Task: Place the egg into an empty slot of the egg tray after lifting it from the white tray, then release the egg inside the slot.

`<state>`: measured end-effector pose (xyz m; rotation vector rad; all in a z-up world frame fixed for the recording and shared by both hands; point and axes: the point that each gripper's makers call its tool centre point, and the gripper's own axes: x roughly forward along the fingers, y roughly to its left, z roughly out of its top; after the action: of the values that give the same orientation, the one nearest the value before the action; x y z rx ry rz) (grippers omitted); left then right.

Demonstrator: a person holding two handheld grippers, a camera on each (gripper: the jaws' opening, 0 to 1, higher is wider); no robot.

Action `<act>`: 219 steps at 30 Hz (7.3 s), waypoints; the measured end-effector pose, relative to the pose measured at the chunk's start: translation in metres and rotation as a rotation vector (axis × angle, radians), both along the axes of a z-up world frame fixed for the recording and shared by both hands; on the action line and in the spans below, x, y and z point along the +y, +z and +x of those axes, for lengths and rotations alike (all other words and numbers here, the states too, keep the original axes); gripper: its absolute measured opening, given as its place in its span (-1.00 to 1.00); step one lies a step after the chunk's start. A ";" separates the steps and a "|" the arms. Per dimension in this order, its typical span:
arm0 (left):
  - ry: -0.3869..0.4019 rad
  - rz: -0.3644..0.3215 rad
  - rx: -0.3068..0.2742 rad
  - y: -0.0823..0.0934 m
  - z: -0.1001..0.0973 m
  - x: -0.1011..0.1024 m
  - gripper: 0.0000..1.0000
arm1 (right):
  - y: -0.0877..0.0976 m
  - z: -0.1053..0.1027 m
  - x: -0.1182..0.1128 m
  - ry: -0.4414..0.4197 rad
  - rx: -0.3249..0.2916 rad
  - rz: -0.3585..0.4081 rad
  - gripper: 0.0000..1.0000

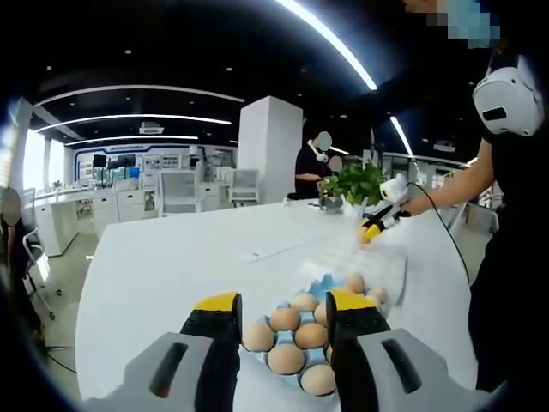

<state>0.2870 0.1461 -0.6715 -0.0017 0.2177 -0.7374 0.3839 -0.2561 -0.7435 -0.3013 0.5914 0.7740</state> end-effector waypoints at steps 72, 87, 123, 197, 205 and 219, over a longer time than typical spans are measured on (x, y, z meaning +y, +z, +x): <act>-0.007 0.000 -0.006 0.004 -0.001 0.000 -0.24 | 0.024 -0.013 0.147 0.324 -0.046 0.070 -0.53; -0.007 0.001 -0.005 0.003 0.000 0.002 -0.23 | 0.011 -0.025 0.221 0.454 -0.026 0.114 -0.53; -0.011 0.005 0.004 0.002 0.002 0.001 -0.25 | -0.038 -0.029 0.259 0.526 0.095 0.080 -0.52; -0.018 -0.002 -0.008 0.007 0.003 -0.005 -0.27 | -0.020 -0.015 0.088 0.201 0.040 0.073 -0.40; -0.016 0.003 -0.007 0.008 0.002 -0.003 -0.27 | -0.016 -0.008 0.050 0.120 0.021 0.046 -0.40; -0.023 0.002 0.003 0.005 0.003 -0.005 -0.28 | -0.020 0.005 -0.025 -0.049 0.022 -0.012 -0.39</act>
<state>0.2895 0.1409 -0.6665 0.0011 0.2219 -0.7600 0.3885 -0.2814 -0.7636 -0.2885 0.6218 0.7277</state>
